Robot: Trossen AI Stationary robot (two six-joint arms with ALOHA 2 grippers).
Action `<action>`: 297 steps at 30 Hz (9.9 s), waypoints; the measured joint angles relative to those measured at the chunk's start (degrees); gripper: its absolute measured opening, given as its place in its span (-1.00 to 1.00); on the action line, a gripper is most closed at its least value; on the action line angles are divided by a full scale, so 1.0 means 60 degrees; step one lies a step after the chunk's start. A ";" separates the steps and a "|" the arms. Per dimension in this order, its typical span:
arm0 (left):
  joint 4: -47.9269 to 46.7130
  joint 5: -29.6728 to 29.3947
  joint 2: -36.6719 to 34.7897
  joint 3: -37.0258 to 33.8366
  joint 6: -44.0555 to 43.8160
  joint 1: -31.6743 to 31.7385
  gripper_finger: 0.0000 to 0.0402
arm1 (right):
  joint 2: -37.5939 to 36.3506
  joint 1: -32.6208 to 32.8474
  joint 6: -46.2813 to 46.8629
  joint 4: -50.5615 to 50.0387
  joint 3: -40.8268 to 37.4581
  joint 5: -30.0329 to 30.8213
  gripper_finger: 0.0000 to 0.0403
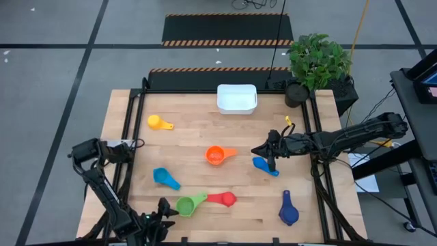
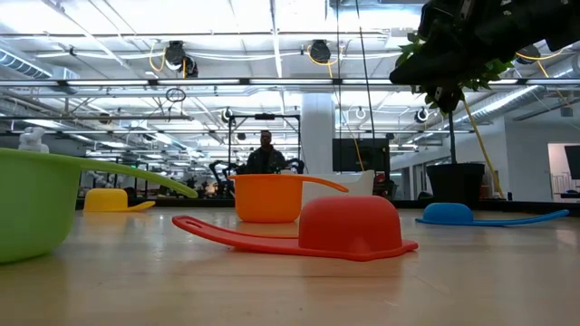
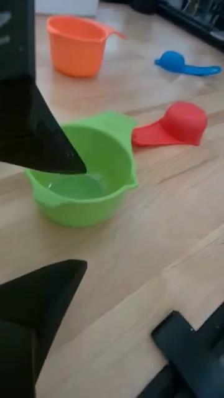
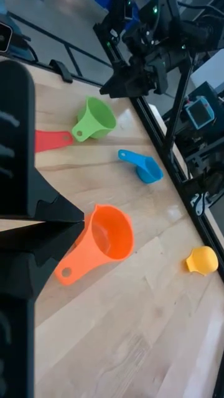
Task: Nest measuring cups in basket
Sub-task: Stack the green measuring cup into the orange measuring cup
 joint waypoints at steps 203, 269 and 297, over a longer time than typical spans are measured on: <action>-0.3240 -0.2033 -0.5781 0.0000 -0.1947 0.2669 -0.13 | 0.6816 -0.1580 -1.3061 0.9882 -0.0058 -0.1589 -1.00; -0.3184 -0.1752 -0.5778 -0.0007 -0.2253 0.2829 -0.13 | 0.4488 -0.2280 -0.5469 0.4899 -0.0017 -0.0303 -0.07; -0.3169 -0.1756 -0.5778 -0.0007 -0.1800 0.3466 -0.13 | 0.5875 -0.1749 -0.4258 0.2182 0.2277 -0.1333 0.62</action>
